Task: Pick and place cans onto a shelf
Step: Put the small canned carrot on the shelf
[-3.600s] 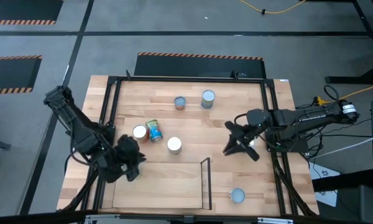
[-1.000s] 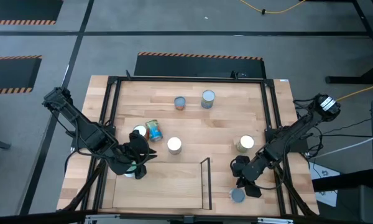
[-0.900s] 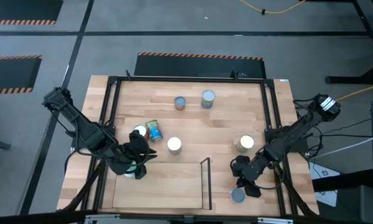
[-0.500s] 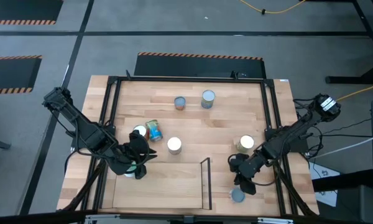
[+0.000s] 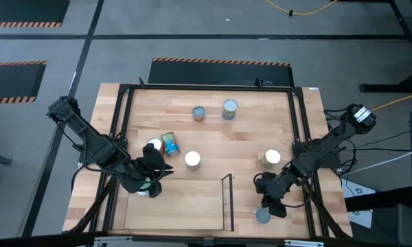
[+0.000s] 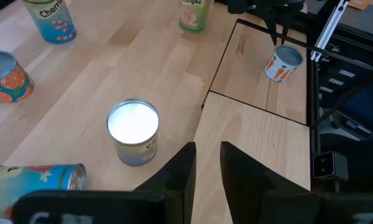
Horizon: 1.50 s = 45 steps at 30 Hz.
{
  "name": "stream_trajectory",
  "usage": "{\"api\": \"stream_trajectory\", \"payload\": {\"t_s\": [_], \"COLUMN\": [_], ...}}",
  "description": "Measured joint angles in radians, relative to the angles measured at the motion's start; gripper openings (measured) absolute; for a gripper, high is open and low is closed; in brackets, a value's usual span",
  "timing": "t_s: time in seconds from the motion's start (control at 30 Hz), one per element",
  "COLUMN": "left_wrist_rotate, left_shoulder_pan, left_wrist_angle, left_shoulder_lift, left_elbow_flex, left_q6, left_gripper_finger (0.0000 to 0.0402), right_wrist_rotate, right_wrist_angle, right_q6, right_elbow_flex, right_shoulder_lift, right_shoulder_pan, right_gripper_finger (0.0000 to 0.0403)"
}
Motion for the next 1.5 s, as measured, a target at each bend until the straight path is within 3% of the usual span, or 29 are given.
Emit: {"api": "stream_trajectory", "payload": {"t_s": [0.87,1.13,1.27,1.4,1.5], "left_wrist_rotate": [0.0,0.0,0.0,0.0,0.0], "left_shoulder_pan": [0.0,0.0,0.0,0.0,0.0], "left_wrist_angle": [0.0,0.0,0.0,0.0,0.0], "left_shoulder_lift": [0.0,0.0,0.0,0.0,0.0], "left_elbow_flex": [0.0,0.0,0.0,0.0,0.0], "left_q6": [0.0,0.0,0.0,0.0,0.0], "left_gripper_finger": [0.0066,0.0066,0.0066,0.0066,0.0066], "right_wrist_rotate": [0.026,0.026,0.026,0.018,-0.001], "right_wrist_angle": [0.034,0.033,0.033,-0.02,-0.153], "right_q6": [0.001,0.001,0.006,0.004,-0.007], "right_elbow_flex": [0.0,0.0,0.001,0.04,0.11], "right_shoulder_lift": [0.104,0.105,0.105,0.105,0.105], "right_shoulder_pan": [0.036,0.036,0.035,0.032,0.017], "right_gripper_finger": [0.0063,0.0013,0.001,0.0006,0.0006]}}
